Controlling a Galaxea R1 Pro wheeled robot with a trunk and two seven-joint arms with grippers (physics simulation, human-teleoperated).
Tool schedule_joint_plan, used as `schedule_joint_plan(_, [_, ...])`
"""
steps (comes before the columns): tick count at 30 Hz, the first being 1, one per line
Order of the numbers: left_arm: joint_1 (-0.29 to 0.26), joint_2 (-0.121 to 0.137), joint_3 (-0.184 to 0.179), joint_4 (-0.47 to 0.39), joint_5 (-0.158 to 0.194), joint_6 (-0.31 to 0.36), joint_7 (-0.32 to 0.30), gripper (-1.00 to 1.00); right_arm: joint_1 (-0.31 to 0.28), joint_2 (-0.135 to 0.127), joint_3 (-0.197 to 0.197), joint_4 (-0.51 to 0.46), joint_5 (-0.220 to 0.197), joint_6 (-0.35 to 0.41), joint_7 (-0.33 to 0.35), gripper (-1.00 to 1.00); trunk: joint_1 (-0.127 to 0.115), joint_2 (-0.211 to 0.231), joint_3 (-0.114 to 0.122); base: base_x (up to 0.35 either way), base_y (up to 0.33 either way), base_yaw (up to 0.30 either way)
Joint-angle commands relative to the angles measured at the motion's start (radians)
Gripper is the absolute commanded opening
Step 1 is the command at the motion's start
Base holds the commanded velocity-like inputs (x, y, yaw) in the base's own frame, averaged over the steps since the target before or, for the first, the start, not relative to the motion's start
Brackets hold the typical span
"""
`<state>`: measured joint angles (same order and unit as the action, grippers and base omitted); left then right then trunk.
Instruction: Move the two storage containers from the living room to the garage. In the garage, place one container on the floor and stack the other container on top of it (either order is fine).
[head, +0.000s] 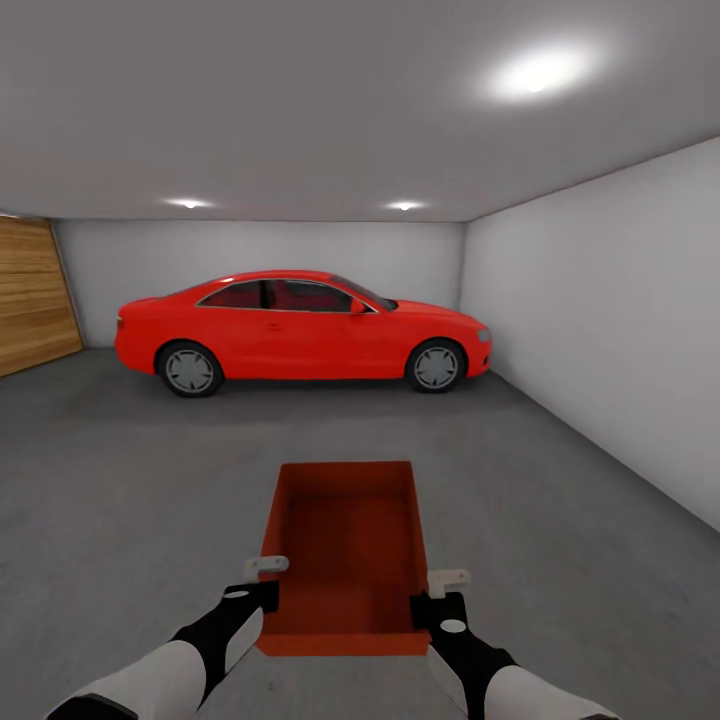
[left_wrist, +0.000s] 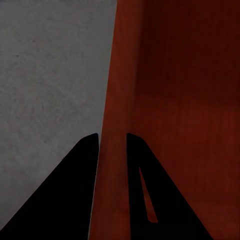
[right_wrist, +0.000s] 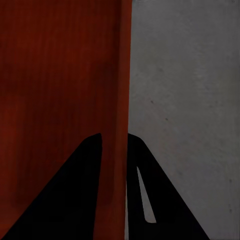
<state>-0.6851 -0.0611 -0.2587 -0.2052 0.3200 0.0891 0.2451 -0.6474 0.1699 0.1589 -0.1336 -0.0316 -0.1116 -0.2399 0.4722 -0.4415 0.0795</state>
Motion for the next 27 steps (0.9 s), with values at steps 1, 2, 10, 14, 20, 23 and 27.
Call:
schedule_joint_plan(1, [-0.001, 0.003, 0.024, -0.004, -0.019, -0.040, 0.026, -1.00, 0.000, 0.000, -0.016, 0.002, -0.010, 0.000, 0.004, -1.00, 0.001, -0.001, 0.000, 0.322, 0.000, -0.001])
schedule_joint_plan(2, [-0.001, 0.003, 0.024, -0.004, -0.019, -0.040, 0.026, -1.00, 0.000, 0.000, -0.016, 0.002, -0.010, 0.000, 0.004, -1.00, 0.001, -0.001, 0.000, 0.322, 0.000, -0.001])
schedule_joint_plan(10, [-0.001, 0.003, 0.024, -0.004, -0.019, -0.040, 0.026, -1.00, 0.000, -0.001, -0.016, 0.002, -0.010, 0.000, 0.004, -1.00, 0.001, -0.001, 0.000, 0.322, 0.000, 0.000])
schedule_joint_plan(14, [-0.001, 0.004, 0.024, -0.003, -0.019, -0.040, 0.026, -1.00, 0.000, -0.001, -0.016, 0.002, -0.010, -0.001, 0.004, -1.00, 0.001, -0.001, 0.000, 0.322, 0.000, 0.000])
schedule_joint_plan(20, [-0.001, 0.006, 0.025, -0.003, -0.019, -0.039, 0.026, -1.00, 0.000, -0.001, -0.016, 0.002, -0.010, -0.003, 0.004, -1.00, 0.001, -0.001, 0.000, 0.322, 0.000, 0.000])
schedule_joint_plan(23, [-0.001, 0.006, 0.025, -0.003, -0.019, -0.038, 0.026, -1.00, 0.000, -0.001, -0.016, 0.002, -0.010, -0.003, 0.004, -1.00, 0.001, -0.001, 0.000, 0.322, 0.000, 0.000])
schedule_joint_plan(27, [-0.001, 0.007, 0.026, -0.003, -0.019, -0.038, 0.026, -1.00, 0.000, -0.001, -0.016, 0.002, -0.010, -0.002, 0.004, -1.00, 0.001, -0.001, 0.000, 0.322, 0.000, 0.000])
